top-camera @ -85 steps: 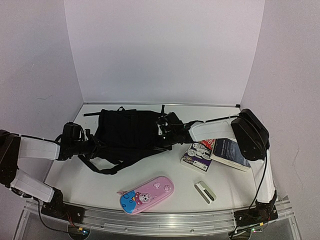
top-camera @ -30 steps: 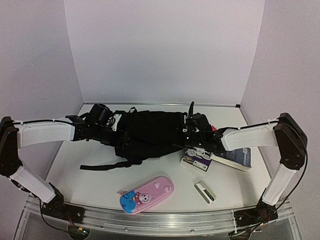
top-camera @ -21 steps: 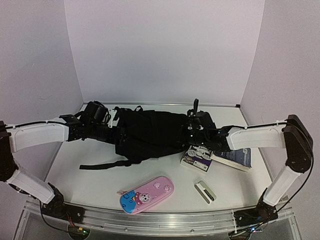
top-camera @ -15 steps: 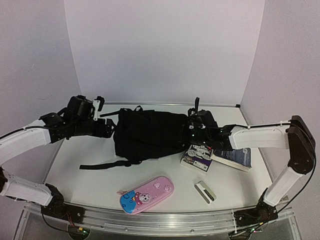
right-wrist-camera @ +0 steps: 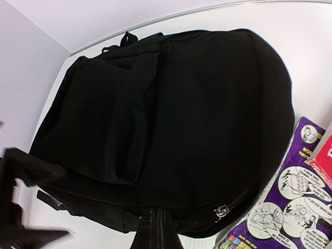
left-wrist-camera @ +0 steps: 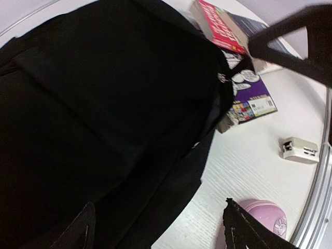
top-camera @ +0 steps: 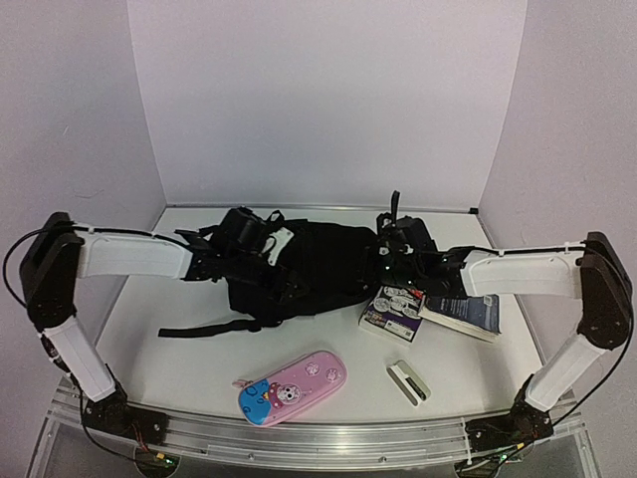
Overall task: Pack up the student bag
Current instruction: Unzip the student bag at the center of the board.
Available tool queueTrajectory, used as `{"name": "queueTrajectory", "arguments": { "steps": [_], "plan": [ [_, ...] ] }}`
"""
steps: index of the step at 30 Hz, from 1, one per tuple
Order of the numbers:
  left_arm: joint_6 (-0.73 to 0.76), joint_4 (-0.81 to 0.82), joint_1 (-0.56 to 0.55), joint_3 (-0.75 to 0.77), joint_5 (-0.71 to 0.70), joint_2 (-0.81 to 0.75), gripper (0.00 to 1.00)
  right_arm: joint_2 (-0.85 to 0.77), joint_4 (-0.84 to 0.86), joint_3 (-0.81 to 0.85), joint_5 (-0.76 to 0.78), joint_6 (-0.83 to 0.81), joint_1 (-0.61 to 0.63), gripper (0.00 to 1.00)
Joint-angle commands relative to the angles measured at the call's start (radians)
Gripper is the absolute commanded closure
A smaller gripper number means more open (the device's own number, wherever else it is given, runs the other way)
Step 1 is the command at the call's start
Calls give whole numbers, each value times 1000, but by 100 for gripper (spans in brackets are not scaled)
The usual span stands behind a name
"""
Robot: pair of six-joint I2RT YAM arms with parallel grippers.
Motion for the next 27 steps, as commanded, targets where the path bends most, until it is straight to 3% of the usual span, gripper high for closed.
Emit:
{"name": "queueTrajectory", "arguments": {
  "steps": [1,7,10,14,17,20,27],
  "plan": [
    [127,124,-55,177,127,153,14,-50,-2,5,66,16,6,100],
    [146,128,-80,299,161,323,13,-76,-51,0,141,14,5,100],
    [132,127,-88,318,204,360,20,-89,-93,-1,196,4,6,100],
    [120,122,-102,331,240,400,42,-86,-140,7,240,0,5,100],
    [122,88,-112,337,229,417,74,-72,-182,23,300,14,6,100],
    [103,96,-116,283,202,383,98,-50,-227,44,376,26,5,100],
    [29,126,-116,49,126,230,100,41,-239,95,387,-12,-70,100]
  ]
}}
